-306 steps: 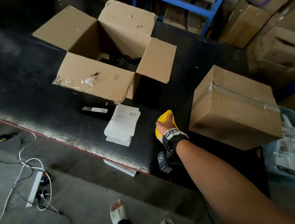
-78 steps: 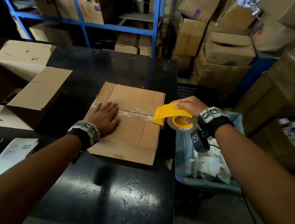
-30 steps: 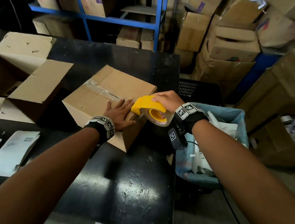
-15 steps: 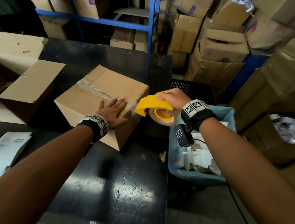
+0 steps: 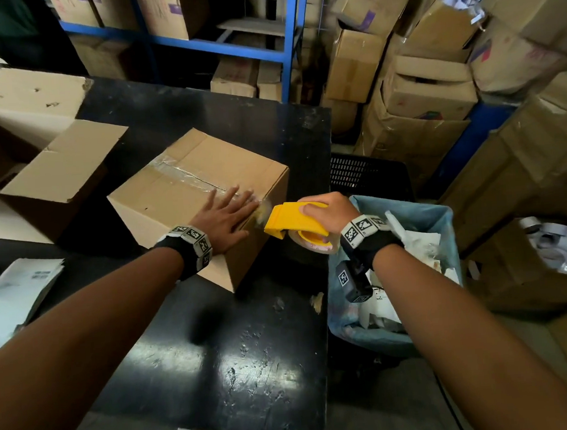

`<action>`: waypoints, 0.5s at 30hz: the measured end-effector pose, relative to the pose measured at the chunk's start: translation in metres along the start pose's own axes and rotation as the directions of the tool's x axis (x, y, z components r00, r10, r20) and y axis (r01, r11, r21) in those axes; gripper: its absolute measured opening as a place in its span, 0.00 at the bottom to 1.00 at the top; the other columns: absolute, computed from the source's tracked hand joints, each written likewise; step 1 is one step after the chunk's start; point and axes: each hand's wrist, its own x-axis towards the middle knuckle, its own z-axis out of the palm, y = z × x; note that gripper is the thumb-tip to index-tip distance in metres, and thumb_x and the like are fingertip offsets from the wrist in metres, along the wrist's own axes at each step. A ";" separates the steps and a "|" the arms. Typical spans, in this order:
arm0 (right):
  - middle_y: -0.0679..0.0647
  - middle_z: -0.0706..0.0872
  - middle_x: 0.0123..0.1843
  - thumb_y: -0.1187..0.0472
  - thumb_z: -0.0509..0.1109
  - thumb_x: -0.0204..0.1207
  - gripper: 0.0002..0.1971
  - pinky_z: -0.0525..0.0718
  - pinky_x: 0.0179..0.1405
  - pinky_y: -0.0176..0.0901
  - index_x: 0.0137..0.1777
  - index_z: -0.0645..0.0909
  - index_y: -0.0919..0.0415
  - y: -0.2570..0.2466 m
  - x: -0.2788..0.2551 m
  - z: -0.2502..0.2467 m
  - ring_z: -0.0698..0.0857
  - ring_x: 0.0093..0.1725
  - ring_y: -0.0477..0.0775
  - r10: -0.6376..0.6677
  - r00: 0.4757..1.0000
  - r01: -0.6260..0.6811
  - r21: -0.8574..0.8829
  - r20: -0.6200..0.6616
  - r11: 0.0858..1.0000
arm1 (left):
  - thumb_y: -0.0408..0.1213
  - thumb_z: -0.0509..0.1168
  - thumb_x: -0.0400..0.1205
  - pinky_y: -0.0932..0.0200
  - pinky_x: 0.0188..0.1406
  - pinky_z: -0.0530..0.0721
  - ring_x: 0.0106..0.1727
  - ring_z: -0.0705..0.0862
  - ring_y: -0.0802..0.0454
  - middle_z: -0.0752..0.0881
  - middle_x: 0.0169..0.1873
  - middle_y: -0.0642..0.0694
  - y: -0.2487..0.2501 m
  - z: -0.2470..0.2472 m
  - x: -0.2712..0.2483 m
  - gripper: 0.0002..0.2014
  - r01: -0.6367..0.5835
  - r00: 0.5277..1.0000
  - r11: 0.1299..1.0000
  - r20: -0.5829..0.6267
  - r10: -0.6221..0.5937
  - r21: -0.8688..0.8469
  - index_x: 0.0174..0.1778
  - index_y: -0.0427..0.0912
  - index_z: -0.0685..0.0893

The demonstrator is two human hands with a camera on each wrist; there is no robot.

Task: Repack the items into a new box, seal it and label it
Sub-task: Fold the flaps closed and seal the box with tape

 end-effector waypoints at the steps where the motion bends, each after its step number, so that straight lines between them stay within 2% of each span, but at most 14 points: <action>1: 0.50 0.88 0.62 0.54 0.69 0.78 0.14 0.74 0.49 0.31 0.62 0.87 0.52 0.000 0.001 0.005 0.81 0.57 0.44 0.004 1.000 -0.004 -0.002 -0.006 1.000 | 0.62 0.37 0.76 0.40 0.80 0.39 0.84 0.39 0.47 0.43 0.84 0.51 0.000 0.000 0.001 0.37 -0.023 1.000 1.000 0.000 0.023 -0.017 0.82 0.56 0.40; 4: 0.49 0.88 0.63 0.53 0.69 0.77 0.15 0.70 0.33 0.13 0.62 0.87 0.52 -0.001 0.002 0.020 0.83 0.58 0.46 0.000 0.999 0.000 0.007 -0.035 1.000 | 0.57 0.43 0.78 0.45 0.82 0.41 0.84 0.42 0.48 0.45 0.84 0.51 -0.001 0.000 0.002 0.35 -0.053 0.998 0.995 0.013 0.054 -0.086 0.82 0.55 0.40; 6: 0.50 0.87 0.62 0.53 0.69 0.77 0.16 0.70 0.26 0.13 0.63 0.87 0.52 -0.001 0.005 0.027 0.83 0.55 0.47 0.008 0.999 -0.006 0.040 -0.050 0.999 | 0.56 0.43 0.78 0.45 0.82 0.41 0.84 0.42 0.48 0.45 0.84 0.52 -0.001 0.001 0.001 0.35 -0.062 0.998 0.993 -0.001 0.062 -0.098 0.82 0.56 0.40; 7: 0.50 0.87 0.63 0.54 0.69 0.77 0.16 0.72 0.27 0.15 0.63 0.87 0.52 -0.001 0.006 0.028 0.83 0.54 0.47 0.016 0.999 -0.014 0.055 -0.051 0.998 | 0.56 0.43 0.78 0.45 0.82 0.42 0.84 0.43 0.48 0.45 0.84 0.52 -0.001 0.002 0.001 0.35 -0.063 0.998 0.993 -0.005 0.063 -0.102 0.82 0.57 0.40; 8: 0.51 0.87 0.63 0.54 0.69 0.77 0.16 0.75 0.34 0.18 0.63 0.86 0.53 -0.001 0.007 0.029 0.83 0.55 0.49 0.023 0.999 -0.020 0.062 -0.050 0.998 | 0.56 0.42 0.78 0.44 0.82 0.42 0.84 0.43 0.48 0.45 0.84 0.52 -0.001 0.002 0.001 0.34 -0.063 0.998 0.993 -0.005 0.063 -0.104 0.82 0.58 0.40; 10: 0.53 0.87 0.64 0.54 0.69 0.78 0.16 0.76 0.49 0.32 0.63 0.86 0.54 0.000 0.010 0.030 0.83 0.62 0.53 0.036 0.998 -0.033 0.071 -0.044 0.997 | 0.55 0.43 0.79 0.44 0.82 0.42 0.84 0.43 0.47 0.45 0.84 0.52 0.000 0.002 0.001 0.34 -0.058 0.998 0.994 0.002 0.059 -0.098 0.82 0.58 0.41; 11: 0.54 0.86 0.64 0.54 0.68 0.78 0.15 0.76 0.49 0.33 0.63 0.86 0.55 0.000 0.011 0.030 0.83 0.61 0.54 0.046 0.998 -0.043 0.084 -0.039 0.996 | 0.54 0.44 0.79 0.44 0.82 0.42 0.84 0.43 0.47 0.45 0.84 0.52 0.001 0.002 0.001 0.34 -0.056 0.998 0.994 0.001 0.057 -0.096 0.82 0.57 0.41; 12: 0.54 0.85 0.63 0.54 0.68 0.79 0.15 0.78 0.42 0.31 0.63 0.86 0.55 -0.001 0.011 0.030 0.83 0.56 0.54 0.072 0.997 -0.068 0.107 -0.034 0.992 | 0.53 0.44 0.79 0.44 0.82 0.43 0.84 0.44 0.47 0.46 0.84 0.51 0.001 0.001 0.001 0.34 -0.057 0.998 0.994 -0.002 0.057 -0.097 0.82 0.57 0.41; 13: 0.55 0.85 0.61 0.54 0.68 0.79 0.15 0.79 0.32 0.28 0.63 0.86 0.55 -0.003 0.010 0.031 0.84 0.48 0.53 0.110 0.994 -0.105 0.145 -0.029 0.984 | 0.53 0.44 0.78 0.43 0.82 0.43 0.84 0.44 0.46 0.46 0.84 0.51 0.001 0.001 0.001 0.35 -0.058 0.998 0.993 -0.002 0.058 -0.101 0.83 0.57 0.42; 14: 0.56 0.84 0.58 0.54 0.68 0.79 0.15 0.78 0.22 0.30 0.63 0.86 0.54 -0.005 0.009 0.031 0.84 0.38 0.52 0.148 0.989 -0.141 0.187 -0.023 0.972 | 0.53 0.45 0.78 0.43 0.82 0.43 0.84 0.44 0.46 0.46 0.84 0.51 0.002 0.000 0.001 0.35 -0.059 0.998 0.993 -0.001 0.059 -0.107 0.83 0.56 0.42; 15: 0.58 0.85 0.54 0.54 0.68 0.78 0.14 0.77 0.17 0.32 0.62 0.86 0.54 -0.007 0.009 0.030 0.84 0.30 0.52 0.175 0.984 -0.167 0.229 -0.018 0.959 | 0.53 0.45 0.78 0.43 0.82 0.44 0.84 0.45 0.46 0.47 0.84 0.51 0.001 0.000 0.001 0.35 -0.060 0.998 0.992 -0.002 0.060 -0.112 0.83 0.56 0.42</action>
